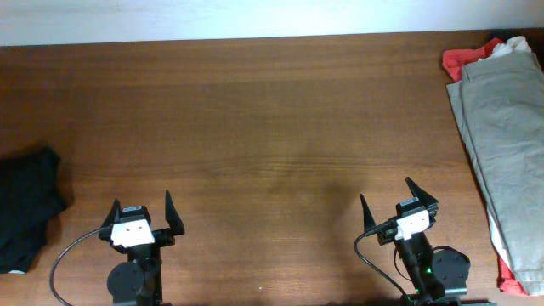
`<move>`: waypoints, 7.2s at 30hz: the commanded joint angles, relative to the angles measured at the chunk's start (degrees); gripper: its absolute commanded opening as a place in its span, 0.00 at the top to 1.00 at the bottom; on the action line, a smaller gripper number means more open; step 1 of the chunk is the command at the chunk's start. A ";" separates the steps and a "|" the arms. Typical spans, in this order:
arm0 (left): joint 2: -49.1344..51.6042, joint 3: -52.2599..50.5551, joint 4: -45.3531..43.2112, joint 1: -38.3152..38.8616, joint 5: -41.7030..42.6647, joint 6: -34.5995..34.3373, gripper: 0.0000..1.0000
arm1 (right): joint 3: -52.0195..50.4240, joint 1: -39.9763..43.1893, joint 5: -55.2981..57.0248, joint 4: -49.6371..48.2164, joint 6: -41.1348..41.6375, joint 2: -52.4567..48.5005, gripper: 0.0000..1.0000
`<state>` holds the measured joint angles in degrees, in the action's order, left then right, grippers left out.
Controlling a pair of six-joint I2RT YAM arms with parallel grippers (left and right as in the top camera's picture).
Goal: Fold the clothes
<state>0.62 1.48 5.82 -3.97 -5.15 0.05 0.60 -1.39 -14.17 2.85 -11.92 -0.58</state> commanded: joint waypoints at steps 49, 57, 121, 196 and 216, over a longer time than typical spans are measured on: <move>-0.28 -0.31 -0.33 -0.33 -0.20 0.85 0.01 | 47.01 -0.11 -4.59 25.44 22.80 -66.40 0.01; 2.75 -0.11 -7.96 -0.33 13.49 0.24 0.01 | 58.05 -0.04 -2.71 44.78 18.62 -71.56 0.01; 94.20 64.04 11.37 15.32 23.34 0.22 0.01 | 108.15 36.96 -0.83 60.50 1.25 -133.00 0.35; 94.18 64.04 5.51 15.32 23.34 0.22 0.01 | 124.08 -15.65 -4.31 72.50 10.71 -116.52 0.96; 94.18 64.04 5.33 15.32 23.37 0.20 0.01 | 120.30 5.44 8.22 71.63 17.20 -121.00 0.96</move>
<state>94.35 64.42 11.27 11.20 18.39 -0.01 128.16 2.81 -6.13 76.90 3.68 -119.87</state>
